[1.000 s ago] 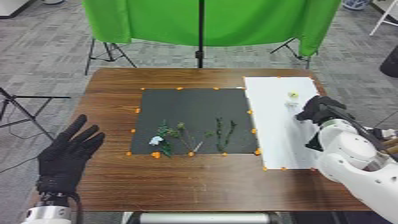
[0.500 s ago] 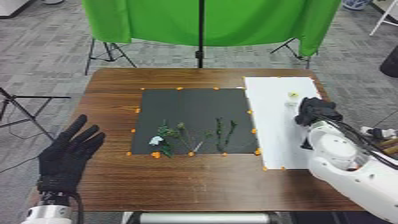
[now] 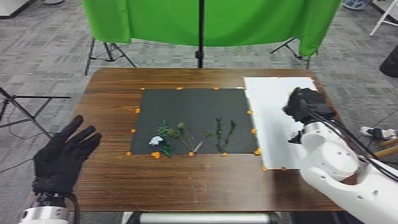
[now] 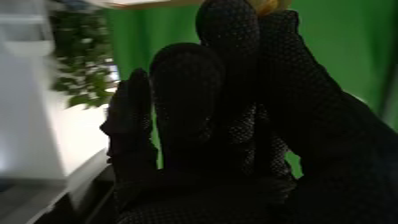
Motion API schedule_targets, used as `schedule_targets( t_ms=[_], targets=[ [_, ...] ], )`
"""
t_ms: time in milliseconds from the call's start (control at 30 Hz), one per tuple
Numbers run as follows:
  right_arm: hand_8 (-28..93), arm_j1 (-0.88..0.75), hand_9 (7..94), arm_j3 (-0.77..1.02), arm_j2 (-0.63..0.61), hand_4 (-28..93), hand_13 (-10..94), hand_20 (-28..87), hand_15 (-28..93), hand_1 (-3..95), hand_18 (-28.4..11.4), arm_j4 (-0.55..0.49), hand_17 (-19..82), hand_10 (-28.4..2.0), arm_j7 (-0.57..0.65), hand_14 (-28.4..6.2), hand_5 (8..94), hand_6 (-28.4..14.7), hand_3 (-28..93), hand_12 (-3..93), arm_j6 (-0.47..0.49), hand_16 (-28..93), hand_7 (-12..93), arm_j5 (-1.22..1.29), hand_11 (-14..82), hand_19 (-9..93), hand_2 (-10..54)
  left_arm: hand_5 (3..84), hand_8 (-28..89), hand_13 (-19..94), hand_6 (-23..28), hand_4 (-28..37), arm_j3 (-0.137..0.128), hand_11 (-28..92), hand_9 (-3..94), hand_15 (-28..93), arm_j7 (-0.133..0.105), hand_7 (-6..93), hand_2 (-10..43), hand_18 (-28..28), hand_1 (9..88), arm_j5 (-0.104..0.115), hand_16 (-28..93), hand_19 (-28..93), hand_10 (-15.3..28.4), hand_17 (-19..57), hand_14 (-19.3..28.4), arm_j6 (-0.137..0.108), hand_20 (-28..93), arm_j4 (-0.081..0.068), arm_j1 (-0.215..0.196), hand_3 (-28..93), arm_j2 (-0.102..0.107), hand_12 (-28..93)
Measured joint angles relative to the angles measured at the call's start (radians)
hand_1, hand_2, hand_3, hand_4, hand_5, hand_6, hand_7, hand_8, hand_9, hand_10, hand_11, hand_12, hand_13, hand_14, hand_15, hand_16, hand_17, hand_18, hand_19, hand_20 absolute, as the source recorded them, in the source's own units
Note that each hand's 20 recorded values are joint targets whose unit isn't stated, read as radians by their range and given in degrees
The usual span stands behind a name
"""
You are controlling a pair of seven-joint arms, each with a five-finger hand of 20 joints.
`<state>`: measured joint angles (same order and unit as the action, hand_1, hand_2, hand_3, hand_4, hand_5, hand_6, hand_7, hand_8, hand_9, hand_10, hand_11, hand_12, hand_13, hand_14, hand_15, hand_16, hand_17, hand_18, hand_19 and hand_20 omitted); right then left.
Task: Arrange flowers
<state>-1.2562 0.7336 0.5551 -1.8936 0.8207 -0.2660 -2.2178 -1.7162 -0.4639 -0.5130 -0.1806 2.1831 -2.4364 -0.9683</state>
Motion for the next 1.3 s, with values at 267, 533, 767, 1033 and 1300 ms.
schedule_targets(
  t_ms=[267,533,767,1033,1300],
  targets=[
    [3,0.321,93.7,-0.310,0.183,-28,79,45,61,56.6,-20.2,0.128,30,-5.6,-0.128,-3.9,87.5,2.6,70,31.7,-0.003,28,17,0.060,21.0,82,-9.5,37.3,-10,24,7.4,-28.3,-0.007,20,35.6,49,0.012,10.8,5.5,26.6,19.5,-0.008,-8,54,19.7,-10.2,28.4,0.000,8,0.007,-0.007,82,0.000,10],
    [2,0.528,93.7,-0.473,0.483,-28,78,45,63,55.9,-19.8,0.358,29,-5.9,-0.229,-4.2,87.0,2.6,71,31.9,0.031,27,17,0.072,21.4,83,-9.5,37.3,-10,24,7.4,-28.3,-0.004,21,35.6,49,0.031,10.8,5.5,26.7,19.7,-0.026,-8,54,19.7,-10.2,28.4,0.009,8,0.006,0.021,82,-0.007,10],
    [2,0.588,93.6,-0.513,0.678,-28,76,45,65,54.8,-19.8,0.458,28,-6.1,-0.235,-4.6,86.1,3.1,71,32.8,0.093,26,17,0.072,20.8,83,-9.5,37.3,-10,24,7.4,-28.3,0.013,21,35.6,49,0.028,11.0,5.5,26.7,19.7,-0.023,-8,54,19.7,-10.2,28.4,0.015,8,-0.008,0.064,82,0.017,10],
    [-1,0.589,89.8,-0.571,0.763,-28,73,47,69,52.6,-20.1,0.470,26,-6.9,-0.202,-5.5,82.1,4.0,68,30.7,0.173,21,16,0.072,25.0,83,-9.5,37.5,-10,24,7.5,-28.3,0.047,21,35.6,49,0.019,10.9,5.5,26.7,19.8,-0.001,-8,54,19.8,-10.1,28.4,0.014,8,-0.022,0.129,82,0.108,10],
    [-4,0.517,83.3,-0.472,0.780,-28,70,49,72,46.9,-20.8,0.502,24,-8.2,-0.242,-6.2,73.6,4.4,66,24.9,0.347,20,16,0.012,32.6,82,-9.5,37.4,-10,24,7.5,-28.3,0.045,21,35.7,49,0.083,11.0,5.5,26.8,19.9,-0.005,-8,54,19.8,-10.2,28.4,0.016,8,-0.036,0.192,82,0.086,10]
  ],
)
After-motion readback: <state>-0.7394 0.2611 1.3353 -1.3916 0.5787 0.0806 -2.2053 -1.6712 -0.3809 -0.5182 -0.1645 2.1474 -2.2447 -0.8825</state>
